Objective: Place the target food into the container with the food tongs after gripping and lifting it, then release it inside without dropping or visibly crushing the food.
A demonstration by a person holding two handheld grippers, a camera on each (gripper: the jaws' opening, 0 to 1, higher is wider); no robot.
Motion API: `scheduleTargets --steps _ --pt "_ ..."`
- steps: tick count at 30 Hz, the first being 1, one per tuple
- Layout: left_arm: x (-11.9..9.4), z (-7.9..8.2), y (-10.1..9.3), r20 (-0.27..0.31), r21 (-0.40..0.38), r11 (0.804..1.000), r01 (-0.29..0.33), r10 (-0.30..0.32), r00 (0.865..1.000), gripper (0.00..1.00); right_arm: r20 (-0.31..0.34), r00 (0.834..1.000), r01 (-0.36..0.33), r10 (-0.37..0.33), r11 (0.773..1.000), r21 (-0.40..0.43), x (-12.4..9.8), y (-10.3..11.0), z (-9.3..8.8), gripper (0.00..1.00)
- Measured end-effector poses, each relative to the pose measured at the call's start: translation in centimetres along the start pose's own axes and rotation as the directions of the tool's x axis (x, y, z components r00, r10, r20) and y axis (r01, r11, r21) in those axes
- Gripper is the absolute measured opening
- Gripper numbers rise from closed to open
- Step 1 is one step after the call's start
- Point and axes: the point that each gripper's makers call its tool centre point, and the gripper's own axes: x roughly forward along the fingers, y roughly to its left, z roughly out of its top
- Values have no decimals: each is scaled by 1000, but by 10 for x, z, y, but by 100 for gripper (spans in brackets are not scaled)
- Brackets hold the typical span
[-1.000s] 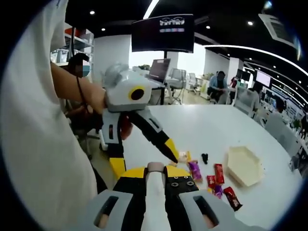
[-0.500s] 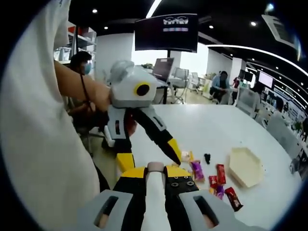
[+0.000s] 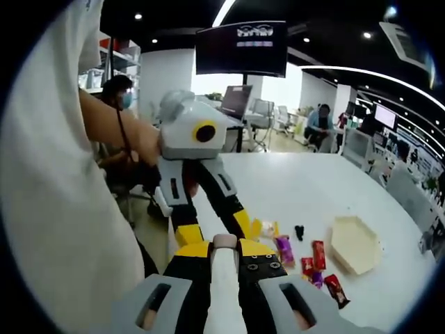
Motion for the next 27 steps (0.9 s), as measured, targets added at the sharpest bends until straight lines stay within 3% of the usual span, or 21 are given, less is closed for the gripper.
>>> scheduleTargets --steps 16,22,27 --pt "2 -4 -6 -11 52 999 9 -9 1000 19 -22 1000 -17 17 1000 -15 3 6 -3 12" --pt "-2 -4 -7 -38 142 990 -5 11 999 16 -10 1000 -17 17 1000 -20 5 8 0 12" --pt "-4 -2 -6 -34 141 990 -8 13 999 15 18 1000 -10 10 1000 4 4 7 2 13"
